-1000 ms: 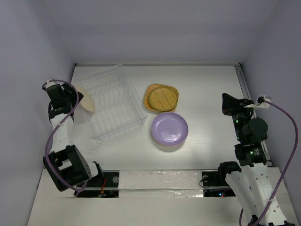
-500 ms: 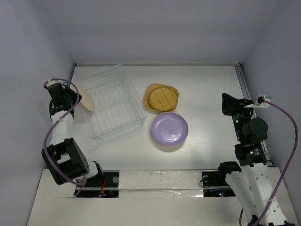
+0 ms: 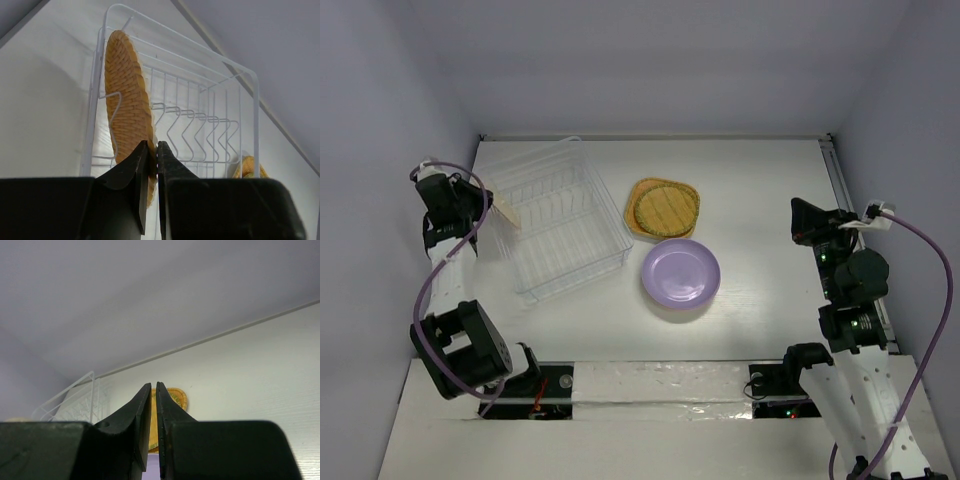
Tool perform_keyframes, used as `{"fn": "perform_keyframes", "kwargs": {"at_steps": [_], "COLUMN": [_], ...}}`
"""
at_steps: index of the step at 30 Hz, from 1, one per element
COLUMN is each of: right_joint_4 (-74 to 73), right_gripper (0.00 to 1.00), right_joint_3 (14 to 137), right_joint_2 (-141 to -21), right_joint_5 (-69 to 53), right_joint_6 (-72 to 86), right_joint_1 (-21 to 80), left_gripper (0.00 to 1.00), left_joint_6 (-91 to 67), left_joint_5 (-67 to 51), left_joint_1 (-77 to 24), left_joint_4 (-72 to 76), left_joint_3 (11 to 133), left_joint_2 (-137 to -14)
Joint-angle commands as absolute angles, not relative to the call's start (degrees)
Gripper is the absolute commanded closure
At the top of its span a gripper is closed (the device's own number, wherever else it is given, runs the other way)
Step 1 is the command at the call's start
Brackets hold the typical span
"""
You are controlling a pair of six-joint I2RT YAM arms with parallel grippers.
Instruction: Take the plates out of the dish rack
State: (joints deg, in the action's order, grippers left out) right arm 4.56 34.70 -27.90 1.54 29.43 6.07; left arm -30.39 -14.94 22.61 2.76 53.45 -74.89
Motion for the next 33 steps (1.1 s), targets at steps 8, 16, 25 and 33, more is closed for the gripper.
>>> {"fn": "perform_keyframes", "kwargs": {"at_steps": [8,16,25,33], "right_joint_4": [7.74,7.74,7.47,7.21], "right_gripper": [0.86,0.86,0.86,0.86], "right_joint_3": [35.07,35.16,34.98,34.54], "right_joint_2": [-28.65,-28.65,-27.86,-26.2], "right_joint_5": [0.88,1.05,2.37,4.13], "right_joint_6": [29.36,29.36,29.36,29.53], "right_joint_1": [6.33,6.33,6.33,6.33], "left_gripper": [1.0,1.0,1.0,1.0], "left_joint_6": [-34.28,-25.16,-13.46,-1.76], "left_joint_5": [-18.19,-12.49,-0.81,13.97], "left_joint_1": [19.17,3.56,-26.69,-43.32], "left_joint_4": [10.55,5.55,0.45,-10.19], "left_joint_3": [60.02,71.53,85.06,104.4], "left_joint_2": [-67.94,-69.17,-79.35,-101.15]}}
